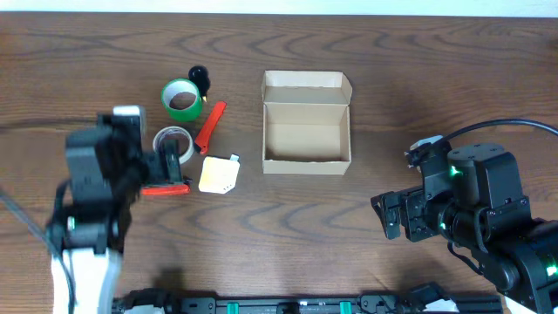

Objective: Pack container
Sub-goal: 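Reach the left gripper to the green tape roll and grasp it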

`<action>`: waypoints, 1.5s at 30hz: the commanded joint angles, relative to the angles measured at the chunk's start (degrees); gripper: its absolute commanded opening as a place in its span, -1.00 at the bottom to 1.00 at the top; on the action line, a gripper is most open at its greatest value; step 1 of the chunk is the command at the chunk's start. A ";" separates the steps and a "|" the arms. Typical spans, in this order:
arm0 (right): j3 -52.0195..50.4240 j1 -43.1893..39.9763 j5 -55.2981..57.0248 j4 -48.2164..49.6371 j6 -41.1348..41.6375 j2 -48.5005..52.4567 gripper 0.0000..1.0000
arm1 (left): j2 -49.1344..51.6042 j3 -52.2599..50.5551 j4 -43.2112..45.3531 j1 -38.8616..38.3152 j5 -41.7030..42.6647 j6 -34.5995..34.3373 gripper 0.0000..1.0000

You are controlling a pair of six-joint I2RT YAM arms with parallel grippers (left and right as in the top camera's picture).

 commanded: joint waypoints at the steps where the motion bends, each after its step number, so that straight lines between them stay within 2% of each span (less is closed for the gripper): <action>1: -0.11 -0.39 -0.39 -0.07 -0.57 -0.31 0.98 | 10.80 6.21 0.68 -0.11 -3.82 3.78 0.91; 7: -0.11 -0.39 -0.39 -0.07 -0.57 -0.31 0.99 | 31.50 20.28 1.36 -1.18 -3.89 4.20 0.91; 10: -0.11 -0.39 -0.39 -0.07 -0.57 -0.31 0.98 | 38.29 23.47 5.57 -1.07 -3.91 4.55 0.91; 17: -0.11 -0.39 -0.39 -0.07 -0.57 -0.31 0.98 | 47.17 23.61 17.97 -0.87 -3.56 4.15 0.90; 24: -0.11 -0.39 -0.39 -0.07 -0.57 -0.31 0.99 | 54.07 23.61 18.71 -0.87 -9.70 4.15 0.91; 27: -0.11 -0.39 -0.39 -0.07 -0.57 -0.31 0.98 | 56.11 23.61 18.97 -0.66 -9.92 4.15 0.91; 30: -0.11 -0.39 -0.39 -0.07 -0.57 -0.31 0.99 | 57.66 23.61 19.37 -0.48 -9.90 4.13 1.00; 35: -0.11 -0.39 -0.39 -0.07 -0.57 -0.31 0.99 | 58.75 23.61 19.41 -0.39 -9.90 4.11 0.43; 37: -0.11 -0.39 -0.39 -0.07 -0.57 -0.31 0.98 | 58.75 23.63 19.71 -0.39 -9.90 4.07 0.07; 41: -0.11 -0.39 -0.39 -0.07 -0.57 -0.31 0.99 | 58.75 23.63 19.93 -0.33 -9.92 3.45 -0.50; 44: -0.11 -0.39 -0.39 -0.07 -0.57 -0.31 0.98 | 58.75 23.63 20.00 -0.28 -9.92 2.08 -0.86; 45: -0.11 -0.39 -0.39 -0.07 -0.57 -0.31 0.99 | 58.73 23.69 19.96 -0.28 -9.92 1.70 -0.89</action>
